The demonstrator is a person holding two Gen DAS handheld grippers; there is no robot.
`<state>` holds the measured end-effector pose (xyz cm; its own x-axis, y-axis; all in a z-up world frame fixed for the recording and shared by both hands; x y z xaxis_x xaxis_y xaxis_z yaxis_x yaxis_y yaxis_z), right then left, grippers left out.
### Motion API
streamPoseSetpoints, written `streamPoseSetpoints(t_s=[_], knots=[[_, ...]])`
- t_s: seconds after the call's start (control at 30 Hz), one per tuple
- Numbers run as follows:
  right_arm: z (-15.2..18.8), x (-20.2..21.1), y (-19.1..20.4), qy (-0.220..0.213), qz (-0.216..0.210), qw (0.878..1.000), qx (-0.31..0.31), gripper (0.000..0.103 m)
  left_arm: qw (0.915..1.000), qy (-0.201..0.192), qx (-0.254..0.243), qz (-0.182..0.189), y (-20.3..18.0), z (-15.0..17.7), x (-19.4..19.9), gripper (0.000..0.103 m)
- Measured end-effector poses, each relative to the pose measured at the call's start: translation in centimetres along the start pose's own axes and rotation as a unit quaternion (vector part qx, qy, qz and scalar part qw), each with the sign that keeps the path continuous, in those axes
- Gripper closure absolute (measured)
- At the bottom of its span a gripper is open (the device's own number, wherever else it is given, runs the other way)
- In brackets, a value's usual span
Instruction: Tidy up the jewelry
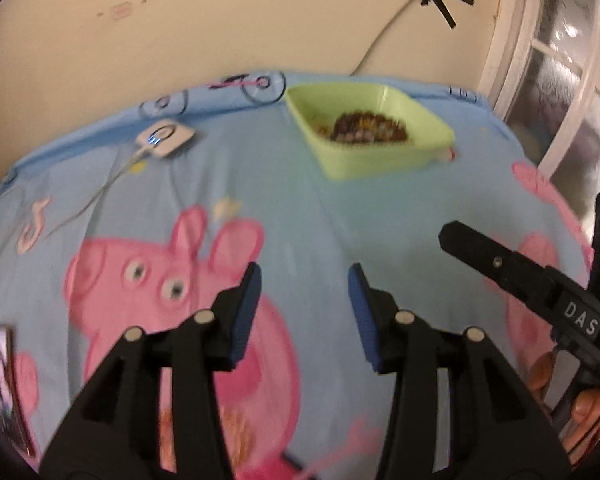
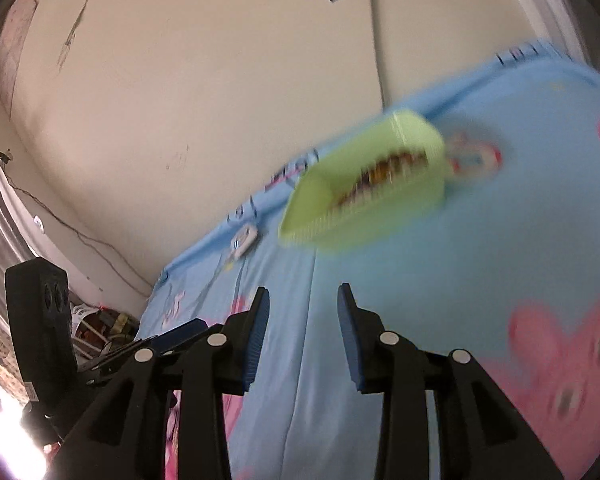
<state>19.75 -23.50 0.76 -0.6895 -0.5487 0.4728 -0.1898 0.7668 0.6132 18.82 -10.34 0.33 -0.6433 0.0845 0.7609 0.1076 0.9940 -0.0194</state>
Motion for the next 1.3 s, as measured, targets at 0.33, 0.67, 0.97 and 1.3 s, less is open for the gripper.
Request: streamPoseSetpoints(t_s=[0.33, 0.67, 0.97, 1.3], knots=[[6.1, 3.1, 1.3, 0.018, 0.029, 0.999, 0.01, 0.092, 0.9996, -0.019, -0.01, -0.017, 1.0, 6.1, 3.7, 0.055], [6.3, 3.3, -0.6, 0.01, 0.066, 0.997, -0.025, 0.092, 0.9991, -0.032, -0.009, -0.026, 1.3, 9.3, 5.1, 0.054], [5.7, 3.4, -1.7, -0.004, 0.091, 0.995, -0.034, 0.092, 0.9976, -0.059, -0.025, -0.025, 0.9, 8.3, 5.3, 0.054], [3.5, 5.1, -3.6, -0.048, 0.161, 0.985, -0.029, 0.092, 0.9976, -0.054, -0.033, -0.027, 0.6, 6.5, 2.9, 0.054]])
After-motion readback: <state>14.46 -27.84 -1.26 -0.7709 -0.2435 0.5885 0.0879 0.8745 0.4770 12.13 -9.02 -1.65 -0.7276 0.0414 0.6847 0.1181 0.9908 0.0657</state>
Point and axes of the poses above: each gripper's, at about its wrist camera, not at the fingertips, and x roughly against the way its jaws point, y to its left, z to its underside, the point moved 8 cm from there along -x, roughly the way its jaws point, and after that the axes turned 2 degrees about -y, right-handed, at the moved point
